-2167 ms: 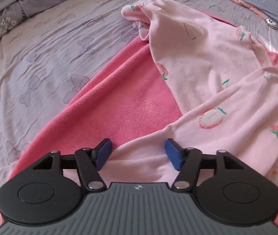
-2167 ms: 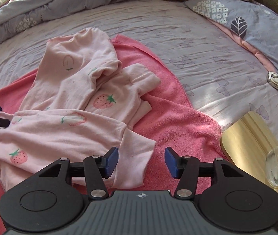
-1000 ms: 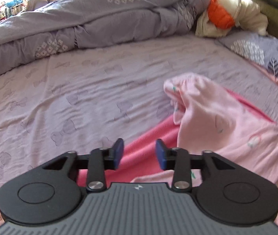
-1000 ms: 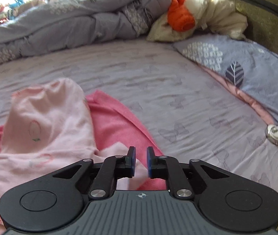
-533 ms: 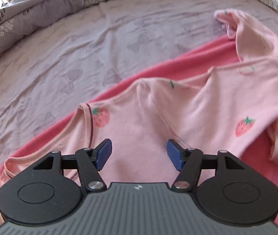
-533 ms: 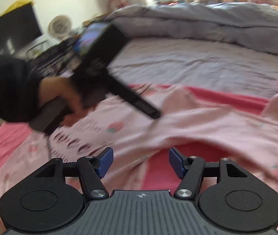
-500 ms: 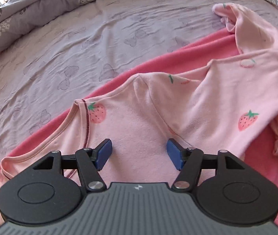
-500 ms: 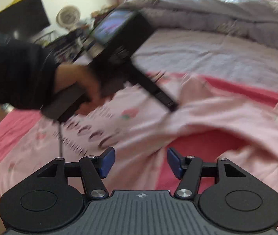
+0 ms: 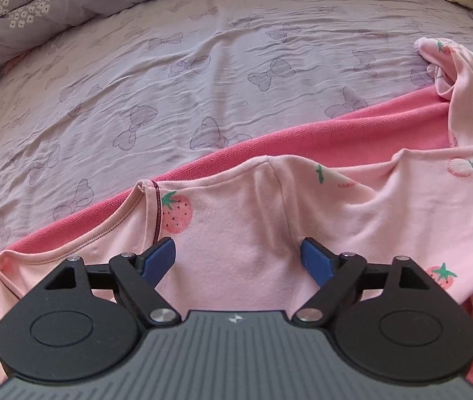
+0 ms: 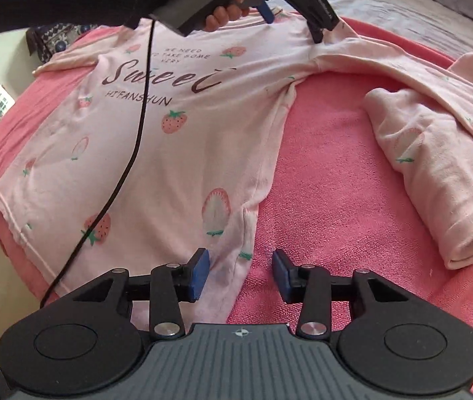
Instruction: Fold clothes
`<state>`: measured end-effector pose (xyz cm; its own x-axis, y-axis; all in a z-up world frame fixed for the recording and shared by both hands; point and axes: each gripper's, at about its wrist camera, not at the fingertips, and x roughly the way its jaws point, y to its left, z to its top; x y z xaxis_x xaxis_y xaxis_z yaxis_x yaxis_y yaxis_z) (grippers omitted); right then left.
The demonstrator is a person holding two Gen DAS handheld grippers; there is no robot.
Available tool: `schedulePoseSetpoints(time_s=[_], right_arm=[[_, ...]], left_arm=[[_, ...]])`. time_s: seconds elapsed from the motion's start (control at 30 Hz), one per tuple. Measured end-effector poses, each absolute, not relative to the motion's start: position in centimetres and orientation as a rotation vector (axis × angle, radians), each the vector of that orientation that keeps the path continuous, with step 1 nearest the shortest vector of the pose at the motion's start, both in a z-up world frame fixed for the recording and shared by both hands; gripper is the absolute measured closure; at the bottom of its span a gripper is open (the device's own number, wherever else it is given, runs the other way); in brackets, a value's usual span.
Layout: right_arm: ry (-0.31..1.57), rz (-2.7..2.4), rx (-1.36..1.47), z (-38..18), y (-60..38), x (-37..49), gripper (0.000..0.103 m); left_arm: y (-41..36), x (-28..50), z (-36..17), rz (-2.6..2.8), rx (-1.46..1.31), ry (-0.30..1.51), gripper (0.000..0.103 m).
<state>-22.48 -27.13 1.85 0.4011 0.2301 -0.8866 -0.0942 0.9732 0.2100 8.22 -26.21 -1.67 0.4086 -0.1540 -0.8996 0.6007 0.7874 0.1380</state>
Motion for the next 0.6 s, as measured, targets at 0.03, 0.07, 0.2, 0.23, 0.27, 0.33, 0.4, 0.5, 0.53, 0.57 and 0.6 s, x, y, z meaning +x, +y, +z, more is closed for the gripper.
schedulePoseSetpoints(time_s=[0.03, 0.07, 0.2, 0.23, 0.27, 0.33, 0.4, 0.5, 0.53, 0.57, 0.6], right_arm=[[1.137, 0.187, 0.142, 2.1, -27.1, -22.1, 0.059], [1.133, 0.168, 0.151, 2.3, -27.0, -21.7, 0.058], [1.095, 0.129, 0.079, 2.6, -25.5, -19.5, 0.051], [1.11, 0.123, 0.055, 2.3, -25.0, -18.7, 0.046], [1.132, 0.119, 0.035, 2.0, -24.4, -17.9, 0.045], [1.252, 0.122, 0.019, 0.6, -23.5, -16.2, 0.038], [1.305, 0.099, 0.036, 0.2, -23.2, -15.0, 0.031], [1.373, 0.08, 0.085, 0.0, -23.1, -13.5, 0.02], [1.394, 0.078, 0.101, -0.1, -23.2, -13.0, 0.015], [1.408, 0.081, 0.108, -0.2, -23.1, -12.6, 0.01], [1.418, 0.083, 0.107, -0.4, -23.0, -12.4, 0.009]], left_arm=[[-26.1, 7.9, -1.6, -0.495, 0.493, 1.06, 0.02], [-25.9, 7.5, -1.5, -0.489, 0.498, 1.069, 0.02], [-24.9, 5.5, -1.1, -0.495, 0.516, 1.087, 0.02], [-24.9, 5.1, -1.2, -0.506, 0.528, 1.09, 0.02], [-24.9, 4.7, -1.5, -0.515, 0.546, 1.088, 0.02], [-25.0, 4.4, -1.9, -0.519, 0.568, 1.072, 0.017], [-25.0, 4.8, -2.1, -0.512, 0.544, 1.081, 0.016], [-25.1, 6.0, -2.3, -0.494, 0.49, 1.12, 0.014], [-25.2, 6.3, -2.4, -0.492, 0.481, 1.128, 0.013], [-25.3, 6.6, -2.5, -0.491, 0.479, 1.131, 0.013], [-25.5, 6.8, -2.5, -0.49, 0.482, 1.13, 0.011]])
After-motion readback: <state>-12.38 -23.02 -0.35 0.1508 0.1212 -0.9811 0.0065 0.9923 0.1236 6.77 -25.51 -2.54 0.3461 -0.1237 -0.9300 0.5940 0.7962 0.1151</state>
